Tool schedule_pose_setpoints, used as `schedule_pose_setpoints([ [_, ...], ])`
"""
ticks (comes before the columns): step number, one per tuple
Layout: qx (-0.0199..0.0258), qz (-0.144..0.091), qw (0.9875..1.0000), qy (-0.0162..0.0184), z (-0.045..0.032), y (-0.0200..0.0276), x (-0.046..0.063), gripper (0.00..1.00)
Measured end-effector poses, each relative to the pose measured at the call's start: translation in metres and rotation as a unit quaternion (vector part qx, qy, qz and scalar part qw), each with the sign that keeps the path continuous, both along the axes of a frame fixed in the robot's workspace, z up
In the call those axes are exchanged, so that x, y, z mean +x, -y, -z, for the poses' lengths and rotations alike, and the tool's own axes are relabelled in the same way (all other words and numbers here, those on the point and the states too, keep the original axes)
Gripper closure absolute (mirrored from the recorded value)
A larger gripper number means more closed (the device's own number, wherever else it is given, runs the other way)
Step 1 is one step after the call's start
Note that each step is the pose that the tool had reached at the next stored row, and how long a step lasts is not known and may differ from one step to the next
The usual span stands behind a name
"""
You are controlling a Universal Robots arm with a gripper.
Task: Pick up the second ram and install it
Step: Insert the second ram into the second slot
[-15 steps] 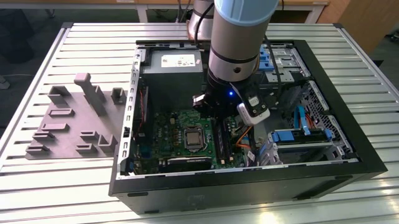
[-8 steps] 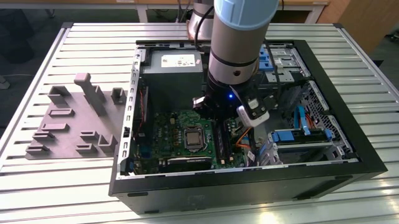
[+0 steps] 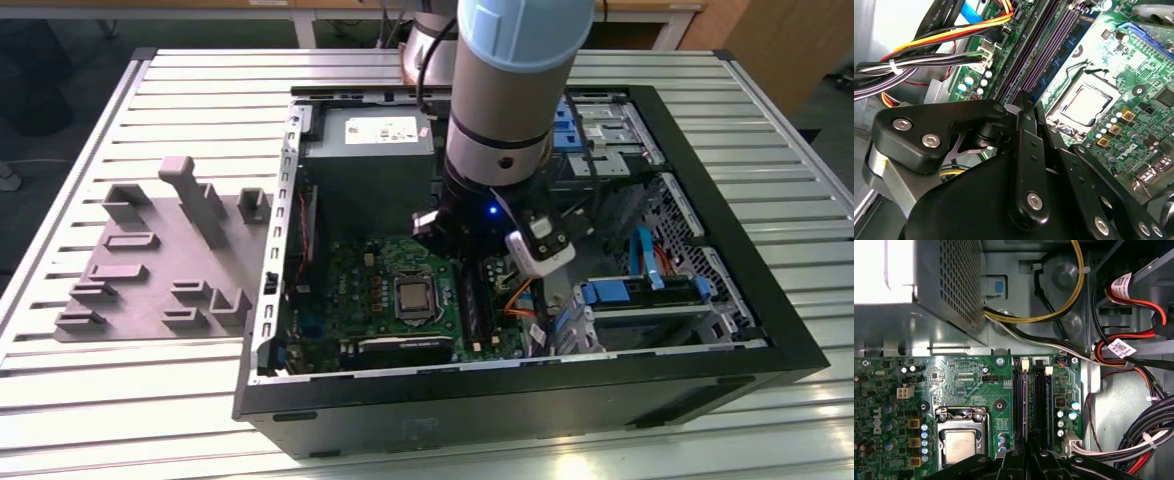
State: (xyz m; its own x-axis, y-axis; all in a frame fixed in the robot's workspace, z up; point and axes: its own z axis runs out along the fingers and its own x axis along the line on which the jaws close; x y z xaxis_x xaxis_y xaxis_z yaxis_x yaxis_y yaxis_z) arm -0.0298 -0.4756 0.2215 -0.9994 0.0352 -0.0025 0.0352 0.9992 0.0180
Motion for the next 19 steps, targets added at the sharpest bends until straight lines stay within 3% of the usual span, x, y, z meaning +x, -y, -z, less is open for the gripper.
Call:
schedule_pose_setpoints([
  [6, -0.0001, 0.0, 1.0, -0.0001, 0.0051, 0.0001, 0.0, 0.86],
  [19, -0.0001, 0.0, 1.0, -0.0002, 0.0077, 0.0001, 0.0, 0.86],
])
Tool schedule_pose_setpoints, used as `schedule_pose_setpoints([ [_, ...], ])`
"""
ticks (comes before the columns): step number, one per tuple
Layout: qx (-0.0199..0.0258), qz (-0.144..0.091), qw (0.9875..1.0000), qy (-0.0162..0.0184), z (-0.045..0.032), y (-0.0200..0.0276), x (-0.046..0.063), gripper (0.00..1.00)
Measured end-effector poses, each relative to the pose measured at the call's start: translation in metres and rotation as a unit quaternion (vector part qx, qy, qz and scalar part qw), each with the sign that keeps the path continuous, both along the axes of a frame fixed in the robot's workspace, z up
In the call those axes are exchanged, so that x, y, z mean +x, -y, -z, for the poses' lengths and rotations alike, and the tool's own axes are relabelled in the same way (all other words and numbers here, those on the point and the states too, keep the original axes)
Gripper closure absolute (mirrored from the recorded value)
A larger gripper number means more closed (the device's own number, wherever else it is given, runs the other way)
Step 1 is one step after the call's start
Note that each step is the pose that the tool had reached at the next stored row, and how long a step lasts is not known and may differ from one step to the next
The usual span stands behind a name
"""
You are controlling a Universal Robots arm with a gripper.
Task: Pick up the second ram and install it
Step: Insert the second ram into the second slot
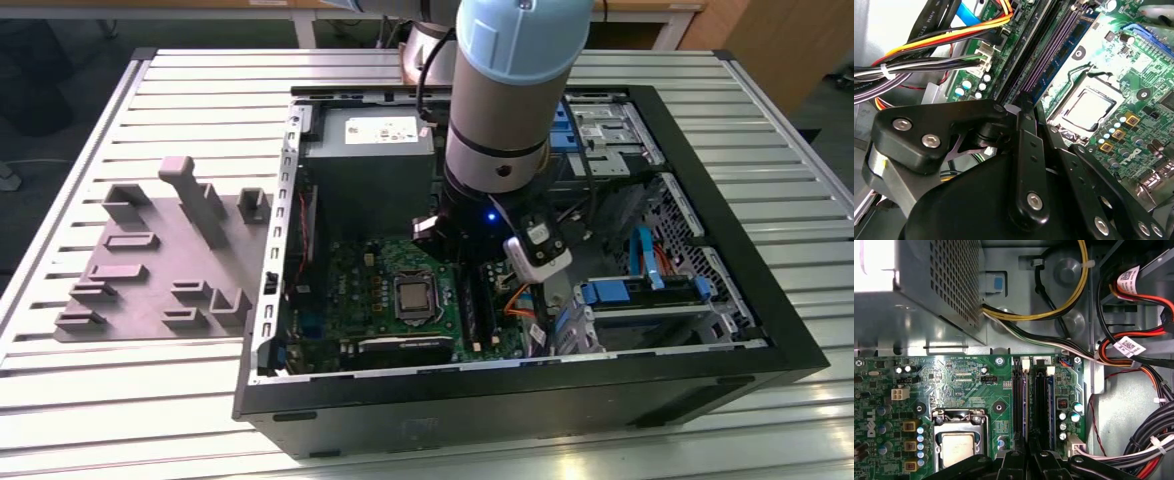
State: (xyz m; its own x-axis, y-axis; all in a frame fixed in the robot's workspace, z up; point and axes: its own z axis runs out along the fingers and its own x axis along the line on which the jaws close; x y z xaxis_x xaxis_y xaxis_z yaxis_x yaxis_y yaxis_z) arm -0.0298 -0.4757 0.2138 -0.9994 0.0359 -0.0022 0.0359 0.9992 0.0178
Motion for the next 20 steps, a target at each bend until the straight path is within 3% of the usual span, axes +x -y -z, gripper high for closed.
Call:
schedule_pose_setpoints([
  [15, 0.0001, 0.0, 1.0, 0.0, 0.0029, 0.0, 0.0, 0.86],
  [20, 0.0007, 0.0, 1.0, 0.0003, 0.0004, -0.0002, 0.0001, 0.86],
])
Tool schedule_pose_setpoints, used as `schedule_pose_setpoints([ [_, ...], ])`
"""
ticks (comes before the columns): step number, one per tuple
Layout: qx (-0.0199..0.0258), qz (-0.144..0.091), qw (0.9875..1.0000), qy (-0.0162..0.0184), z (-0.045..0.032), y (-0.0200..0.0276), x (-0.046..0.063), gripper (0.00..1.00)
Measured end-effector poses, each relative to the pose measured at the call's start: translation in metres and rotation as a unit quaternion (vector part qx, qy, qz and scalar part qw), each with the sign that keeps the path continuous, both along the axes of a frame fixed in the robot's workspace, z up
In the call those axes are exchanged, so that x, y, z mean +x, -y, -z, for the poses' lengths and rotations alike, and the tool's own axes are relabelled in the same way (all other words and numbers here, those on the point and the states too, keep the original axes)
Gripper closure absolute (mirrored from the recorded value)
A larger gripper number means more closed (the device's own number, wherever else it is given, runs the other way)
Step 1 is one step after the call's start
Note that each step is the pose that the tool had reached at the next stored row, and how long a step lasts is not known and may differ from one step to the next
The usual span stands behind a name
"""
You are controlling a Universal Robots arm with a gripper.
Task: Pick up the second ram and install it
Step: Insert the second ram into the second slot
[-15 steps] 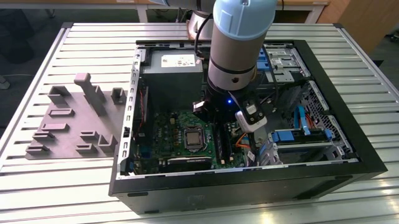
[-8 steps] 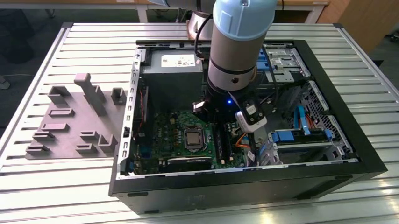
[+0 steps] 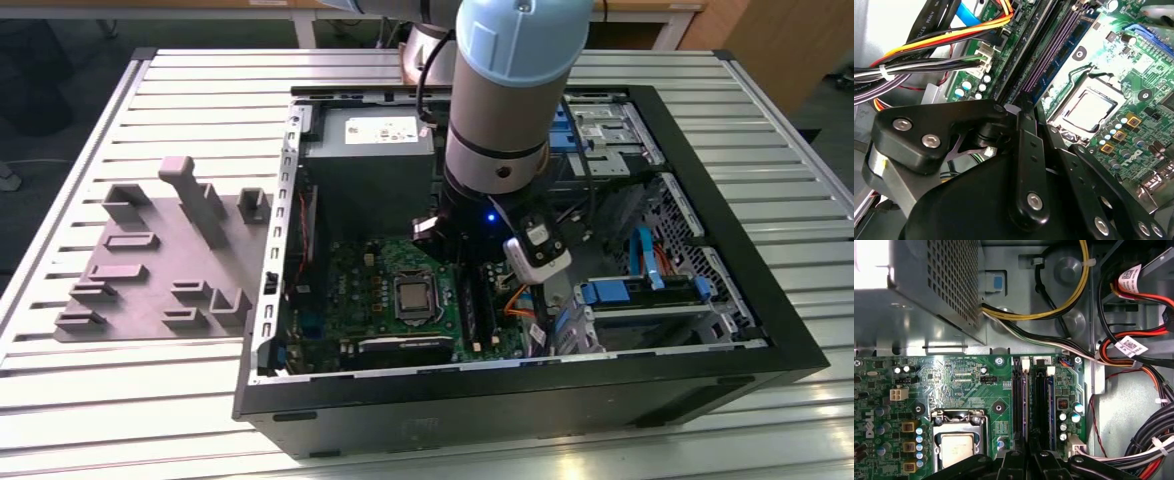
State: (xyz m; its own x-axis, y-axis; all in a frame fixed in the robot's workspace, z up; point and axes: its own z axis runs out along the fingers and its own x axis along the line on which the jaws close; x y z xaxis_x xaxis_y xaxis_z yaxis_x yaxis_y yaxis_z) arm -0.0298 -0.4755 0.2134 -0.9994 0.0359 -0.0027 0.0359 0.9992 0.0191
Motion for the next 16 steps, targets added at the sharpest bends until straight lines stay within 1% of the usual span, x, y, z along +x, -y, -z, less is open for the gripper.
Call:
schedule_pose_setpoints([
  [3, -0.0005, 0.0, 1.0, -0.0002, -0.0031, 0.0002, -0.0001, 0.86],
  [16, -0.0005, -0.001, 1.0, -0.0002, -0.0018, 0.0003, 0.0, 0.86],
])
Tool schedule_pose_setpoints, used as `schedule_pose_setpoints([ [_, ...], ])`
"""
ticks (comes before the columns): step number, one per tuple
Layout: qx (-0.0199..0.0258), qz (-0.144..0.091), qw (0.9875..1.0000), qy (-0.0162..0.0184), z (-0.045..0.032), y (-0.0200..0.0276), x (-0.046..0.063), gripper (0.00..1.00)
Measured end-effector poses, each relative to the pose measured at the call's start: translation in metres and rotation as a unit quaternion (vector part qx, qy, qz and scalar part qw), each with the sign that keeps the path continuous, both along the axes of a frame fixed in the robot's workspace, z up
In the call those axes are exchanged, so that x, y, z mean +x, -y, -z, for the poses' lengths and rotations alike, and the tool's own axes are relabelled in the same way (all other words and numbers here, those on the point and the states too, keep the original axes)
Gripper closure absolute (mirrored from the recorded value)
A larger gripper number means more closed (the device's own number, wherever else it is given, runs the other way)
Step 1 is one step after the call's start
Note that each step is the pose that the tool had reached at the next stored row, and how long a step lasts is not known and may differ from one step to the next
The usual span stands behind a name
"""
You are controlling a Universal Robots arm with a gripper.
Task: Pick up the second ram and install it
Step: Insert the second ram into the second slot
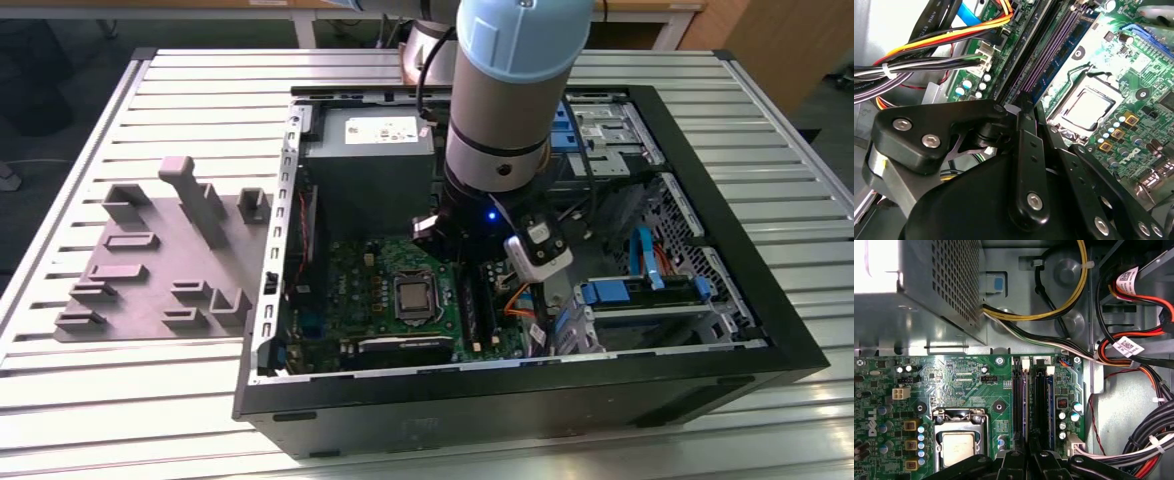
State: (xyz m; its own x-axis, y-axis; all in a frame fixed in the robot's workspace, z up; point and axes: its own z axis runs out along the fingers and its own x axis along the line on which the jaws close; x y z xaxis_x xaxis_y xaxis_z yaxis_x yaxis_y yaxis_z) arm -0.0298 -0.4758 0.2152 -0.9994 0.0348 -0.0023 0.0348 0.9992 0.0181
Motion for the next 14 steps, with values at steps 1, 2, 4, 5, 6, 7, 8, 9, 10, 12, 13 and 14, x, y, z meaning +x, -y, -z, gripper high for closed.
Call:
schedule_pose_setpoints([
  [1, -0.0001, 0.0, 1.0, 0.0, 0.0002, 0.0, 0.0, 0.86],
  [2, -0.0002, 0.0, 1.0, -0.0001, 0.0003, 0.0, 0.0, 0.86],
  [4, -0.0006, 0.0, 1.0, 0.0, 0.0009, 0.0, 0.0001, 0.86],
  [5, -0.0012, 0.0, 1.0, 0.0, 0.0012, 0.0, 0.0001, 0.86],
  [6, -0.0017, 0.0, 1.0, 0.0, 0.0015, 0.0, 0.0001, 0.86],
  [7, -0.002, 0.0, 1.0, -0.0001, 0.0018, 0.0001, 0.0001, 0.86],
  [8, -0.0022, 0.0, 1.0, -0.0001, 0.0021, 0.0001, 0.0, 0.86],
  [9, -0.0022, 0.0, 1.0, -0.0001, 0.0023, 0.0001, 0.0, 0.86],
  [10, -0.0022, 0.0, 1.0, -0.0001, 0.0026, 0.0001, 0.0, 0.86],
  [12, -0.0023, 0.0, 1.0, -0.0001, 0.0028, 0.0, 0.0, 0.86],
  [13, -0.0023, 0.0, 1.0, -0.0001, 0.0029, 0.0, 0.0, 0.86],
  [14, -0.0022, 0.0, 1.0, -0.0001, 0.003, 0.0, 0.0, 0.86],
])
